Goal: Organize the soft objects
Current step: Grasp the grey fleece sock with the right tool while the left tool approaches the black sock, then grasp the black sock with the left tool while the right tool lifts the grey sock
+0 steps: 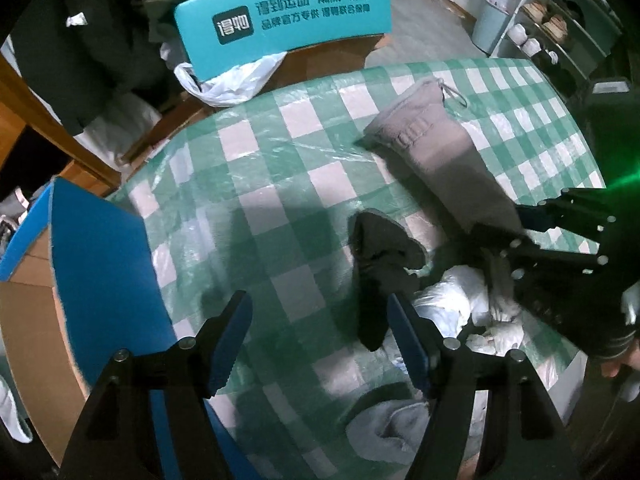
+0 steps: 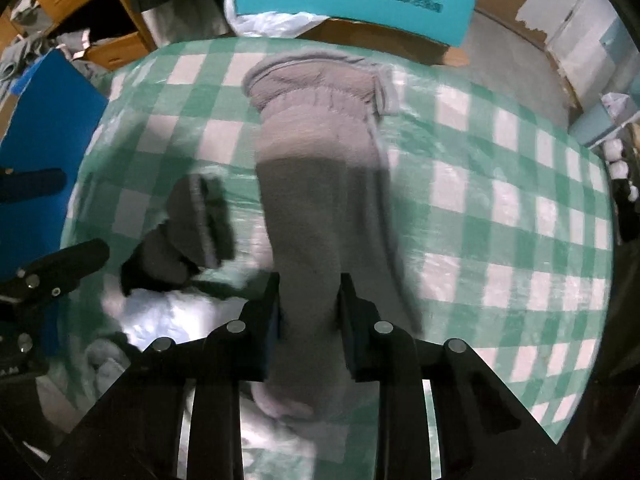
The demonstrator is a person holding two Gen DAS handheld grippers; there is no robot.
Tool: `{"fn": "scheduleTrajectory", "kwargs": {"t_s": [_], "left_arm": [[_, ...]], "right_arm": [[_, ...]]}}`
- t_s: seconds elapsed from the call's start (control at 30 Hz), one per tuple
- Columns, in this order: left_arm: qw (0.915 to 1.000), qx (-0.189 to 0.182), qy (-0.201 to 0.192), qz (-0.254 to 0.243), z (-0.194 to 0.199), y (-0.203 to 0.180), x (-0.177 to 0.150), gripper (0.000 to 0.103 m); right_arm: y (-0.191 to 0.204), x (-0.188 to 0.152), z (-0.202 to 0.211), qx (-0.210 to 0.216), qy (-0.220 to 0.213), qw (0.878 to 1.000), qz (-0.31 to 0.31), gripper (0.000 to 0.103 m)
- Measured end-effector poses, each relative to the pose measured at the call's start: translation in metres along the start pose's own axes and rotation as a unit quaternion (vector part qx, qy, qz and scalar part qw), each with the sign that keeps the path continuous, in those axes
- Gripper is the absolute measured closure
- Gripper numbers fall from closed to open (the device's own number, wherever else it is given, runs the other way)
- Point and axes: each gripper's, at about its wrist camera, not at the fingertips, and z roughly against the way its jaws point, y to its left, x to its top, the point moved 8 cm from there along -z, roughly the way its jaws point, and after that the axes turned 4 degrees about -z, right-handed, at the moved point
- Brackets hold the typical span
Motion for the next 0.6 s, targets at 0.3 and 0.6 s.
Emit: {"fn": "scheduleTrajectory", "kwargs": {"t_s": [0.3,0.6], "left_arm": [[0.9997,0.004,0.003,-0.024,-0.012,-0.021,0.011,0.028],[0.9989,0.012,0.027,-0.036,-0.036,-0.026,0.009,0.028]], "right_arm": [[-0.045,0.000,0.011,0.001,0.001,0.999,-0.046,0.084],[-0.069,-0.020,0.003,0.002,0.021,0.997,-0.077,0.042]]}}
